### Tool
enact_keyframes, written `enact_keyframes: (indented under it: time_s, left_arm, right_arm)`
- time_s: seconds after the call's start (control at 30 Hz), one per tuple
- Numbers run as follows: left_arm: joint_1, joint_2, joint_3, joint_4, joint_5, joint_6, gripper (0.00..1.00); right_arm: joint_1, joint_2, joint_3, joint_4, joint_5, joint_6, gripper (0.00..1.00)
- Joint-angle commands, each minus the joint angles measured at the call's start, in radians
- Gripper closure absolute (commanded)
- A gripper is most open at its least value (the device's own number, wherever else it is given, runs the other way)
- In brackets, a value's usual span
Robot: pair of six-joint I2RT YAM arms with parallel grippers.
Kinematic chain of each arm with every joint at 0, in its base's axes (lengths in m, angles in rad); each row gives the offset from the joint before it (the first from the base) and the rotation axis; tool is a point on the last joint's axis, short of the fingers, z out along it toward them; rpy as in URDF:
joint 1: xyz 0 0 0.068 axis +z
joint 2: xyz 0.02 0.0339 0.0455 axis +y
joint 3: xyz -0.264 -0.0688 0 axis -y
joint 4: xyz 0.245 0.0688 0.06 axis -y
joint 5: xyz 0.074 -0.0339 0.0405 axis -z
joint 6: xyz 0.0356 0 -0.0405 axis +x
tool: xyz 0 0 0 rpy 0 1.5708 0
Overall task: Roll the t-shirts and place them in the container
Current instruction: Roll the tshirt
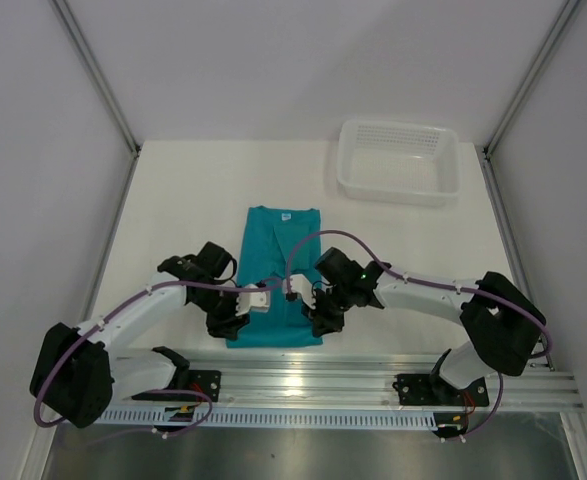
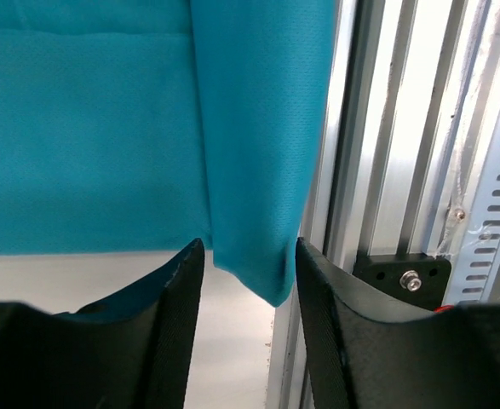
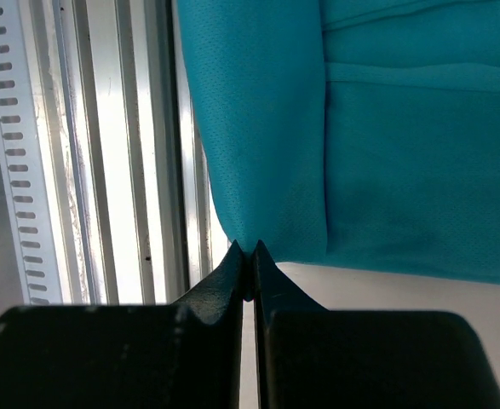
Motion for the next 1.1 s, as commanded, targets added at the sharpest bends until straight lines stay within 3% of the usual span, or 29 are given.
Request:
enact_keyframes:
  time_s: [0.0,0.2,0.3,0.4,0.5,0.53,0.57,0.9,1.07]
  left_arm:
    - [0.008,-0.006,0.040,-0.008,0.097,0.031,0.49]
    - [0.008,0.020,0.040,-0.011,0.120,0.025,0.41]
    - [0.010,0.069,0.034,-0.004,0.099,0.019,0.41]
    - [0.011,0.101,0.036,0.012,0.071,-0.001,0.48]
    - [0.016,0.140,0.057,-0.001,0.059,-0.014,0.77]
    - [0.018,0.146,0.063,-0.003,0.056,-0.021,0.96]
    - [0.027,0.141,0.071,-0.011,0.056,-0.030,0.99]
    - [0.036,0.060,0.056,-0.112,0.100,-0.030,0.99]
    - [0.048,0.138,0.138,-0.080,0.086,-0.078,0.98]
  right_arm:
    - [-0.030,0.033,0.048,-0.030,-0.074,0.003,1.00]
    - [-0.049,0.045,0.050,-0.024,-0.079,0.014,1.00]
    - [-0.055,0.050,0.053,-0.023,-0.076,0.023,1.00]
    - [-0.062,0.050,0.051,-0.014,-0.080,0.032,1.00]
    - [-0.070,0.044,0.051,-0.014,-0.080,0.037,1.00]
    - [-0.070,0.041,0.051,-0.017,-0.077,0.038,1.00]
    - [-0.070,0.038,0.051,-0.026,-0.068,0.040,1.00]
    - [0.001,-0.014,0.053,-0.104,-0.091,0.063,1.00]
    - [-0.070,0.018,0.091,-0.124,-0.099,0.051,1.00]
